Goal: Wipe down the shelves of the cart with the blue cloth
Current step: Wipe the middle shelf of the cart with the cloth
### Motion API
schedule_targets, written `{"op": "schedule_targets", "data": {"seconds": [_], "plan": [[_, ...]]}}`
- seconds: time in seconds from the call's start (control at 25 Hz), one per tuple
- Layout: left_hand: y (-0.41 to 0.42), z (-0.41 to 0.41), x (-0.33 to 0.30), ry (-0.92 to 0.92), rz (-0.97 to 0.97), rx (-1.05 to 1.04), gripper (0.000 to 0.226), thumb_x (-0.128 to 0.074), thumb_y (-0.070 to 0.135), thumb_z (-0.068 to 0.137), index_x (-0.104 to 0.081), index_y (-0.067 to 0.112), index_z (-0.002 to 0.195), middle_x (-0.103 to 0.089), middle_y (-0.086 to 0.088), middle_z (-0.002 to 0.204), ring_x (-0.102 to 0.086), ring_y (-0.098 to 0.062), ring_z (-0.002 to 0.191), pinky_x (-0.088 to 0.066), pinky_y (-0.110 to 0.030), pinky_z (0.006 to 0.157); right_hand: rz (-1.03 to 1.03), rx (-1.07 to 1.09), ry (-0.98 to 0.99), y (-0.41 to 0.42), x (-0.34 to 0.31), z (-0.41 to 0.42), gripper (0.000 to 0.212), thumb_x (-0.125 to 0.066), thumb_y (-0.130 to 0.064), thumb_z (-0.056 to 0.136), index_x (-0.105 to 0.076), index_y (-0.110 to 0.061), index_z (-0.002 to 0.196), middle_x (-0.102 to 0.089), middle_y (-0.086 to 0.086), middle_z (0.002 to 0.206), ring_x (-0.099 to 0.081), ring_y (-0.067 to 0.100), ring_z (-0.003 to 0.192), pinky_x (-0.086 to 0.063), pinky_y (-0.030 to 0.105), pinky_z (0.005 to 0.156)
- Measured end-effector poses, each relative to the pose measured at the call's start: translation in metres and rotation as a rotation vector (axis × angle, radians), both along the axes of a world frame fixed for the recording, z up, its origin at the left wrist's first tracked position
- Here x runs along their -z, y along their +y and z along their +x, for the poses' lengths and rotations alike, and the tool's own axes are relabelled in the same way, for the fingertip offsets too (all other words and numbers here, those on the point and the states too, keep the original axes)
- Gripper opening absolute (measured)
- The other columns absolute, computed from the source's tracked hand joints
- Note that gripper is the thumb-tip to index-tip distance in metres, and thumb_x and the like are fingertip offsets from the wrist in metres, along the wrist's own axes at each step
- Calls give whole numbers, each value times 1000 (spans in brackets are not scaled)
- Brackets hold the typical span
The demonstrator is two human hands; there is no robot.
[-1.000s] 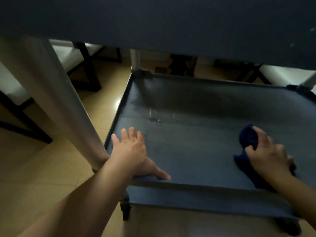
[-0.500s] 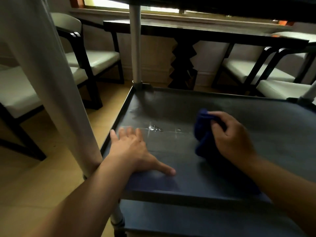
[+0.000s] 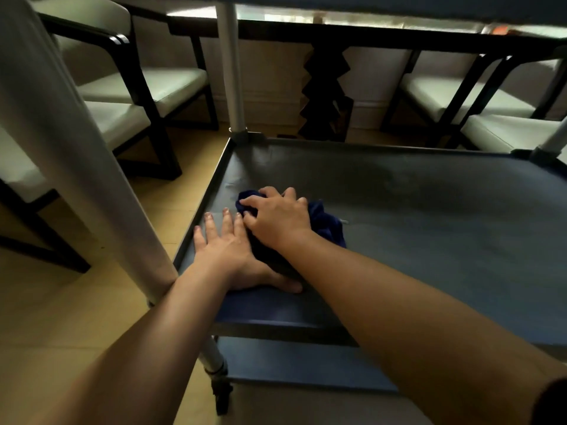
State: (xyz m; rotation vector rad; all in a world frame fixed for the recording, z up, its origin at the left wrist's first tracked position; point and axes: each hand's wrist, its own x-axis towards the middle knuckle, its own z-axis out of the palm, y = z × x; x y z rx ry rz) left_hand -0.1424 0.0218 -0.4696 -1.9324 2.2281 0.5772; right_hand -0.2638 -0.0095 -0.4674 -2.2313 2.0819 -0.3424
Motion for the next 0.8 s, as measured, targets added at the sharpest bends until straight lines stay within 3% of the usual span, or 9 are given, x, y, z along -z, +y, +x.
{"op": "schedule_targets", "data": {"seconds": [0.16, 0.48, 0.68, 0.8], "plan": [[5, 0, -1, -23, 0, -15, 198, -43, 113, -2, 22, 21, 160, 30, -8, 171, 34, -38, 153, 19, -58, 122, -9, 33, 43, 11, -6, -32, 35, -45, -48, 96, -57, -47, 129, -54, 1, 132, -49, 38, 112, -43, 51, 87], [8, -1, 1, -10, -24, -21, 197, -43, 114, 0, 22, 21, 161, 30, -6, 171, 34, -35, 153, 20, -57, 124, 56, 439, 133, 68, -7, -212, 36, -46, -37, 98, -60, -45, 130, -51, 2, 138, -46, 38, 115, -45, 47, 92], [6, -1, 2, -16, -27, -17, 197, -42, 114, 0, 23, 21, 161, 30, -7, 171, 34, -36, 153, 19, -58, 123, 78, 568, 89, 92, -11, -249, 57, -25, -73, 90, -41, -53, 141, -28, 5, 158, -29, 38, 134, -28, 58, 105], [5, 0, 1, -16, -22, -16, 197, -41, 114, 0, 23, 20, 161, 31, -7, 170, 34, -37, 153, 20, -59, 123, 112, 544, 166, 102, -5, -235, 67, -33, -76, 85, -30, -51, 146, -34, 8, 154, -37, 41, 130, -33, 56, 101]]}}
